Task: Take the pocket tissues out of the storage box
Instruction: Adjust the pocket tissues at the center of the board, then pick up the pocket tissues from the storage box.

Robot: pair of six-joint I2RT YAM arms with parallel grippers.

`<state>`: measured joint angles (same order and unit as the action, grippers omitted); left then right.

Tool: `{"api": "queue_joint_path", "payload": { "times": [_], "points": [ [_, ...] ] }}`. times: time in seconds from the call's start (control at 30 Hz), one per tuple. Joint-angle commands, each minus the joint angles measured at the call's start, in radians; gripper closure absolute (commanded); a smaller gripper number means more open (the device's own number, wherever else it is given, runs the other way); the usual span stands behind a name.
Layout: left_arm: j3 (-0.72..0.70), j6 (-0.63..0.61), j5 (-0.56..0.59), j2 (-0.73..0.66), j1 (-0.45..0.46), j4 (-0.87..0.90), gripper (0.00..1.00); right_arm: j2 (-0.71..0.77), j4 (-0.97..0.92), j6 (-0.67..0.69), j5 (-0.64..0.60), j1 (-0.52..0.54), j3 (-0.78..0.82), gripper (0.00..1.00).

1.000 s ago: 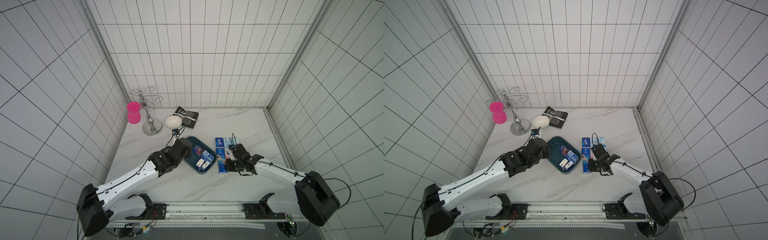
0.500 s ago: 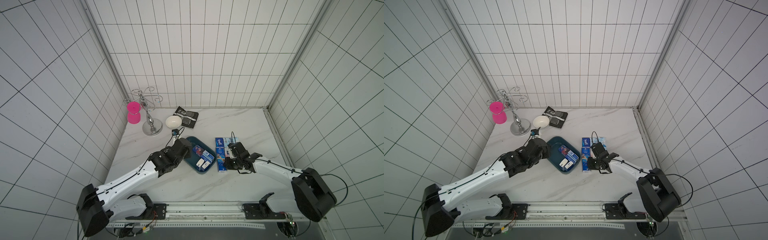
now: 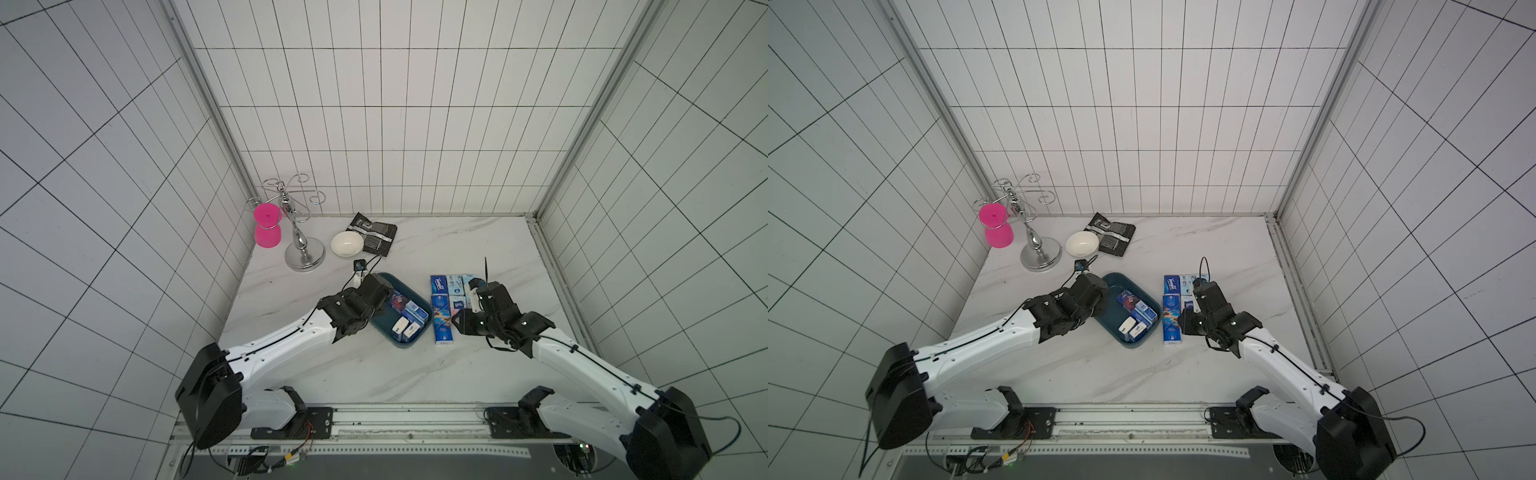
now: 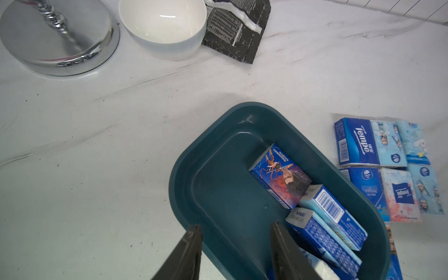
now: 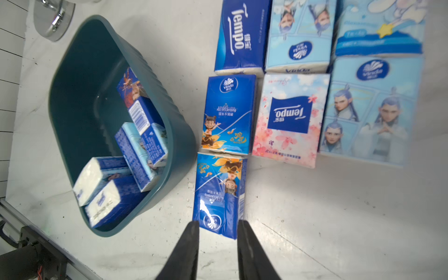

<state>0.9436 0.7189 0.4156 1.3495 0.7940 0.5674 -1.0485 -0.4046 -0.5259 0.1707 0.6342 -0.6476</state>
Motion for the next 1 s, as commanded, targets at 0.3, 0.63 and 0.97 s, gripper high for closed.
{"api": "queue_joint_path", "payload": {
  "times": [0.3,0.63,0.97],
  "points": [
    [0.215,0.239,-0.218,0.377,-0.053,-0.042,0.51,-0.041,-0.058,0.023,0.0,-0.008,-0.051,0.69],
    [0.106,0.42,-0.217,0.449,-0.048,-0.192,0.49,-0.018,-0.105,0.054,-0.024,-0.008,-0.06,0.67],
    [0.086,0.426,-0.154,0.442,-0.043,-0.247,0.5,-0.04,-0.069,0.054,-0.013,-0.008,-0.043,0.66]
  ]
}}
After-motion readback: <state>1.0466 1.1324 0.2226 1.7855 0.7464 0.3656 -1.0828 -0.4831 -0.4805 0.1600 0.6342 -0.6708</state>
